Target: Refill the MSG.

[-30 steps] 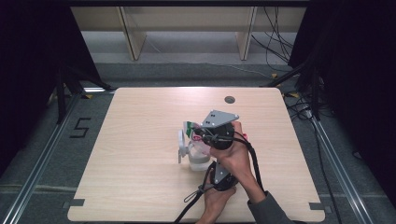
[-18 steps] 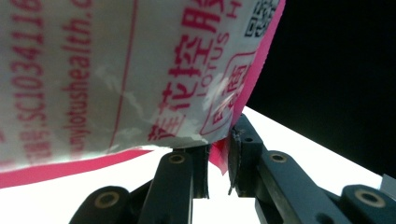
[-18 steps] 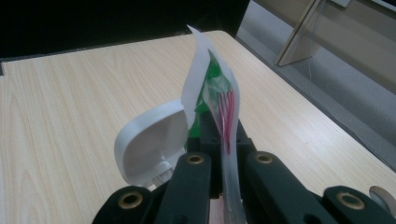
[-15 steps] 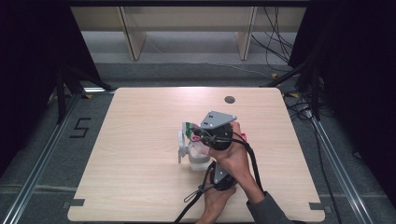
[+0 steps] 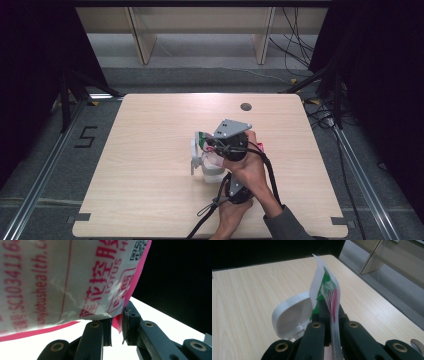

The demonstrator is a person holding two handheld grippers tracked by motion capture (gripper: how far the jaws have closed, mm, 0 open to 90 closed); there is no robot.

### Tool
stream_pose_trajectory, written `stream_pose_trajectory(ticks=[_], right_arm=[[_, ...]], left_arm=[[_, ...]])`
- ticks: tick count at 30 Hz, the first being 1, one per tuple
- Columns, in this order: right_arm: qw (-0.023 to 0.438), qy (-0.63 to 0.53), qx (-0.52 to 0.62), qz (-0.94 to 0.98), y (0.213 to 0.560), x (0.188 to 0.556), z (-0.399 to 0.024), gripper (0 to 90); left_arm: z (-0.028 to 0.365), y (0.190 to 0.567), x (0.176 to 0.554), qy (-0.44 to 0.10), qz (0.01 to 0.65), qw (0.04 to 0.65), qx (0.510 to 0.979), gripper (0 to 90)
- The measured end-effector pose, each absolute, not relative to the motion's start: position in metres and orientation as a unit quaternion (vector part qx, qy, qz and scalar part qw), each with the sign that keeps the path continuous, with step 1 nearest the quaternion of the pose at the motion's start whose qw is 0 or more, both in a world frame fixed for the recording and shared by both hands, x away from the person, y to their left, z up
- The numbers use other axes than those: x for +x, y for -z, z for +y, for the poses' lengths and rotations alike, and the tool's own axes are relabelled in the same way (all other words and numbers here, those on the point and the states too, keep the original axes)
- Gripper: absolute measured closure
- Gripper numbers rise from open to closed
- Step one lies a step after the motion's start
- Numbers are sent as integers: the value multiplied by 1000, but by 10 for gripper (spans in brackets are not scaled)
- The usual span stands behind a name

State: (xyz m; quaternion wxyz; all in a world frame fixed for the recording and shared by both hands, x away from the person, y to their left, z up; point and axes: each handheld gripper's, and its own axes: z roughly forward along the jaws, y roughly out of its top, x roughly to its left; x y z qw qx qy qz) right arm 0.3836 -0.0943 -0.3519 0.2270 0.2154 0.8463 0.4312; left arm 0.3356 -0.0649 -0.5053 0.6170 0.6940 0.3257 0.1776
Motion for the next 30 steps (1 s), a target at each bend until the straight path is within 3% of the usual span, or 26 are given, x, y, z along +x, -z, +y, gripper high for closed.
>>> stream_pose_trajectory(ticks=[6, 9, 30], right_arm=[[229, -432, 214, 846, 351, 384, -94, 899], [231, -431, 211, 846, 351, 384, -94, 899], [229, -435, 216, 844, 350, 384, -95, 900]], left_arm=[[-65, 505, 336, -178, 324, 615, 697, 792], [-69, 505, 335, -170, 338, 633, 676, 792], [-65, 504, 335, -180, 320, 617, 696, 793]])
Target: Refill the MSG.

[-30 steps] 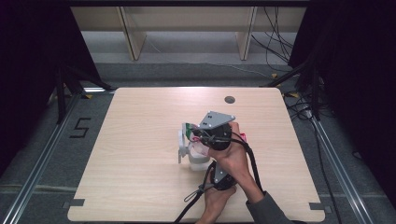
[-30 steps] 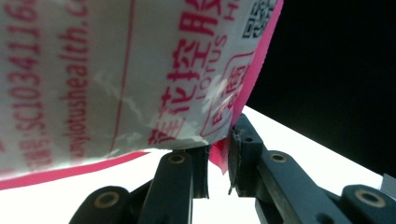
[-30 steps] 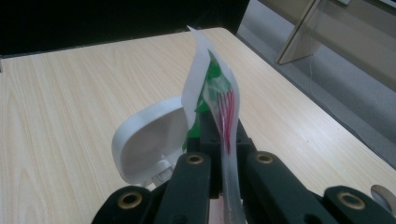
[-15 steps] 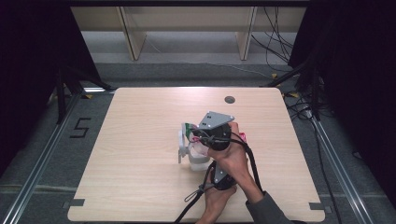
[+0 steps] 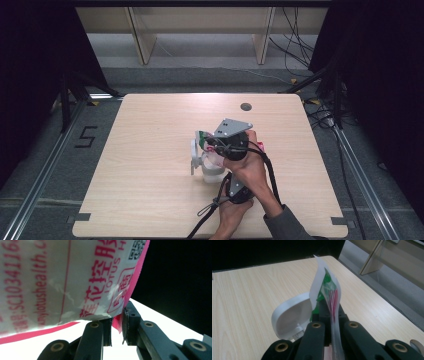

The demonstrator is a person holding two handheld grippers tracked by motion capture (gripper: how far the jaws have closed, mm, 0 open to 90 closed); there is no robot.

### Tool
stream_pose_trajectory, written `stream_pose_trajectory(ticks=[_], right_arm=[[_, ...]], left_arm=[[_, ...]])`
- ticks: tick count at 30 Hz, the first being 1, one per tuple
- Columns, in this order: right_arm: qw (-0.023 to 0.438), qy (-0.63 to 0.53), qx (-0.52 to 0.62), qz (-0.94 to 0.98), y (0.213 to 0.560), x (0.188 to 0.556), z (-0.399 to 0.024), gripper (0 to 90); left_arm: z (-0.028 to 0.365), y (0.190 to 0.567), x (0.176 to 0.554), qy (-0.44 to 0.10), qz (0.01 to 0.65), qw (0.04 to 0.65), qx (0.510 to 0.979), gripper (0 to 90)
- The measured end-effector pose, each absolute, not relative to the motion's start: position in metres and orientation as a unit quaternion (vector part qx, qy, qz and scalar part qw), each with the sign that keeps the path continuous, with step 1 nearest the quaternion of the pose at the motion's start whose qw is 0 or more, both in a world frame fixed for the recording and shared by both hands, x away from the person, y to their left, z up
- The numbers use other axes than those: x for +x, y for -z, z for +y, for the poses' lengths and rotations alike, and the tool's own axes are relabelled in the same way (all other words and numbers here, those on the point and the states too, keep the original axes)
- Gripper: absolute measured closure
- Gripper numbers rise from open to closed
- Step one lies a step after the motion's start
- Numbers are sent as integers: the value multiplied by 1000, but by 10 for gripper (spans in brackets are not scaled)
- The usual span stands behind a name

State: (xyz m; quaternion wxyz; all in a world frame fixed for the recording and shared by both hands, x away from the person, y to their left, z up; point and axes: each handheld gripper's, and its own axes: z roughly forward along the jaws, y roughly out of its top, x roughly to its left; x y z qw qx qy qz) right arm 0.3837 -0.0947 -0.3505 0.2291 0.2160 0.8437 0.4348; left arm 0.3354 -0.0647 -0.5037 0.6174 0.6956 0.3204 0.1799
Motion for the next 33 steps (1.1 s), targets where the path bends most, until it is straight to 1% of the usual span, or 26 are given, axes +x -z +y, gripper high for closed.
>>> stream_pose_trajectory(ticks=[1, 2, 3, 4, 5, 8, 10, 14, 15, 17, 22, 23, 33], right_arm=[[227, -434, 221, 843, 350, 382, -94, 900], [228, -434, 219, 844, 350, 382, -94, 900], [230, -431, 213, 846, 350, 383, -94, 900], [232, -429, 212, 847, 351, 383, -93, 900], [236, -428, 210, 847, 352, 383, -92, 900], [234, -423, 207, 850, 352, 382, -90, 900], [239, -426, 208, 848, 352, 383, -90, 900], [235, -422, 206, 851, 352, 383, -90, 899], [239, -425, 207, 849, 353, 383, -90, 900], [236, -424, 208, 849, 353, 383, -90, 900], [244, -421, 205, 849, 354, 384, -89, 899], [236, -423, 214, 848, 354, 383, -89, 899], [239, -422, 207, 850, 354, 383, -88, 899]], left_arm=[[-64, 504, 336, -180, 320, 617, 696, 793], [-67, 504, 335, -174, 330, 631, 680, 793], [-68, 504, 335, -170, 334, 635, 675, 792], [-67, 504, 335, -172, 331, 631, 680, 793], [-76, 504, 333, -153, 356, 669, 634, 793], [-76, 504, 333, -159, 362, 667, 632, 793], [-76, 503, 333, -152, 357, 669, 634, 793], [-76, 504, 333, -158, 362, 667, 632, 793], [-76, 504, 334, -149, 354, 671, 635, 793], [-75, 504, 334, -153, 359, 667, 635, 792], [-75, 503, 334, -155, 358, 666, 636, 793], [-75, 503, 334, -156, 359, 666, 635, 793], [-74, 503, 334, -155, 361, 666, 634, 793]])
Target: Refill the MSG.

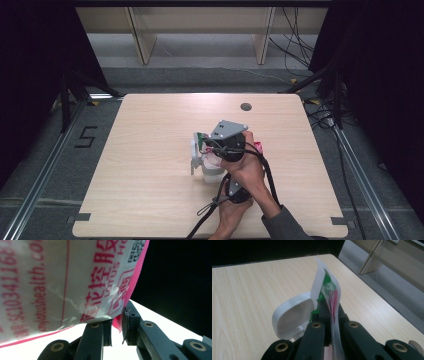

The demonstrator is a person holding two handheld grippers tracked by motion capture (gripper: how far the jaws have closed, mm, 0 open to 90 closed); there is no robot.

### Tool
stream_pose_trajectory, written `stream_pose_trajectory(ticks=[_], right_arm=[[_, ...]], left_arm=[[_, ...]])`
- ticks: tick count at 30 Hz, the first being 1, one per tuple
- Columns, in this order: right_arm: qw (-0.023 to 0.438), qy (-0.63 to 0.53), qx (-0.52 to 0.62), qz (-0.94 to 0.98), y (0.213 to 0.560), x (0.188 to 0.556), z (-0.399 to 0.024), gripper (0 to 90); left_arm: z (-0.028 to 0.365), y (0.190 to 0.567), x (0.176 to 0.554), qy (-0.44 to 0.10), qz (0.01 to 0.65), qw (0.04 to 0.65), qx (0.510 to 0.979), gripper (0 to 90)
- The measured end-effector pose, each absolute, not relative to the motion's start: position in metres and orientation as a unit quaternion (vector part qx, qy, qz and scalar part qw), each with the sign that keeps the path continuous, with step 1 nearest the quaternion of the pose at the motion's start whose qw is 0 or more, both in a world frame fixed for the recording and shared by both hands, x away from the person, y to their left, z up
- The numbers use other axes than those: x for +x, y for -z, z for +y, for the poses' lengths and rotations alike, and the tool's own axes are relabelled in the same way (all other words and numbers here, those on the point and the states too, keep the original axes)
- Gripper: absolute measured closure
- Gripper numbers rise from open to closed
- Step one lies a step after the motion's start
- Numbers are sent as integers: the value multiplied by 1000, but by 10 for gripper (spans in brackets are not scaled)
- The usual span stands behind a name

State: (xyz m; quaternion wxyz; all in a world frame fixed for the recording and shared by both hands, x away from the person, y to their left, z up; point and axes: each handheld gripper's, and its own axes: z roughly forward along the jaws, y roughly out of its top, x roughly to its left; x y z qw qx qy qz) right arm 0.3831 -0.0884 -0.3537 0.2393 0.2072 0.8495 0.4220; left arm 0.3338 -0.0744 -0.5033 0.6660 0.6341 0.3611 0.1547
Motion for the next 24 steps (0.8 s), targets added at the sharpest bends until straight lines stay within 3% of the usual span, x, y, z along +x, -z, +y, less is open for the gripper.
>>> stream_pose_trajectory(ticks=[24], right_arm=[[236, -423, 205, 850, 352, 383, -89, 900]], left_arm=[[-74, 502, 333, -152, 357, 670, 632, 793]])
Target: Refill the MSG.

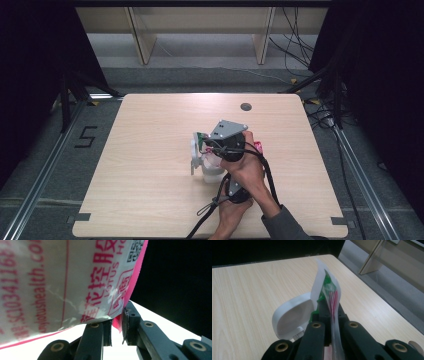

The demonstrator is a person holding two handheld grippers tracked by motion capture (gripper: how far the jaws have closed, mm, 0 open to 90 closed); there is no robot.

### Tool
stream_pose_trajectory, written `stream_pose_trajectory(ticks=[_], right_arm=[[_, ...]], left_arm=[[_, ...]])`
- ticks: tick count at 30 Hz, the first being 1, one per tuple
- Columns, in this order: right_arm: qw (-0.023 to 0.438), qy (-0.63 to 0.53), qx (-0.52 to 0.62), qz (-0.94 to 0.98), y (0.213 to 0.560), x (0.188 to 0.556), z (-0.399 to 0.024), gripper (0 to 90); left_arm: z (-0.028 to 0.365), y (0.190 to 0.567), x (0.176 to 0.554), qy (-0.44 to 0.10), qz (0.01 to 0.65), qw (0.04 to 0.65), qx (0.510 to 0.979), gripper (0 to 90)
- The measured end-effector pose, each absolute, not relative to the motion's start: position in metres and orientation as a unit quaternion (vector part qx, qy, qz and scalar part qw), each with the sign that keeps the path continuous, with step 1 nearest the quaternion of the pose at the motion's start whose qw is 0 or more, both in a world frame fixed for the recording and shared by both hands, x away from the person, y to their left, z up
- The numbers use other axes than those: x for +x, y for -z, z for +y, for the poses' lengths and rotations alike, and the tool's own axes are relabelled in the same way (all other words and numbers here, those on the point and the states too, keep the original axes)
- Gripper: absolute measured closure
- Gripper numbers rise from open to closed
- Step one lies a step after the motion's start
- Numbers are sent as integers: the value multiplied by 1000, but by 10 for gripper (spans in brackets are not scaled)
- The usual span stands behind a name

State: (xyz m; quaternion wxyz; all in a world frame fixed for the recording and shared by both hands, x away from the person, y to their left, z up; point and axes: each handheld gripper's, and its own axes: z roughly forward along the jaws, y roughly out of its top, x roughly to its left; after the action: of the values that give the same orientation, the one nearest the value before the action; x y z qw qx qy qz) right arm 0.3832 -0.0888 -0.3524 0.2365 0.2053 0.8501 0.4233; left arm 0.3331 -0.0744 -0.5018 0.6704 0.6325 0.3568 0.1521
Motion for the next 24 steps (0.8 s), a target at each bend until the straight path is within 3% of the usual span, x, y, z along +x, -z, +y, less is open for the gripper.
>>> stream_pose_trajectory(ticks=[9, 10, 12, 20, 21, 23, 24], right_arm=[[240, -424, 208, 848, 352, 382, -89, 900], [240, -424, 206, 849, 351, 381, -88, 900], [241, -422, 206, 849, 352, 382, -87, 900], [242, -422, 204, 849, 352, 382, -87, 900], [243, -422, 204, 849, 352, 382, -87, 900], [241, -423, 206, 849, 352, 382, -87, 900], [238, -423, 208, 849, 352, 382, -88, 900]], left_arm=[[-74, 501, 333, -157, 356, 669, 633, 793], [-65, 501, 334, -174, 324, 633, 681, 793], [-63, 501, 335, -166, 304, 627, 698, 793], [-64, 501, 335, -168, 307, 629, 694, 793], [-72, 502, 334, -155, 340, 664, 648, 793], [-74, 501, 333, -156, 359, 670, 631, 793], [-65, 501, 334, -173, 330, 634, 677, 793]])
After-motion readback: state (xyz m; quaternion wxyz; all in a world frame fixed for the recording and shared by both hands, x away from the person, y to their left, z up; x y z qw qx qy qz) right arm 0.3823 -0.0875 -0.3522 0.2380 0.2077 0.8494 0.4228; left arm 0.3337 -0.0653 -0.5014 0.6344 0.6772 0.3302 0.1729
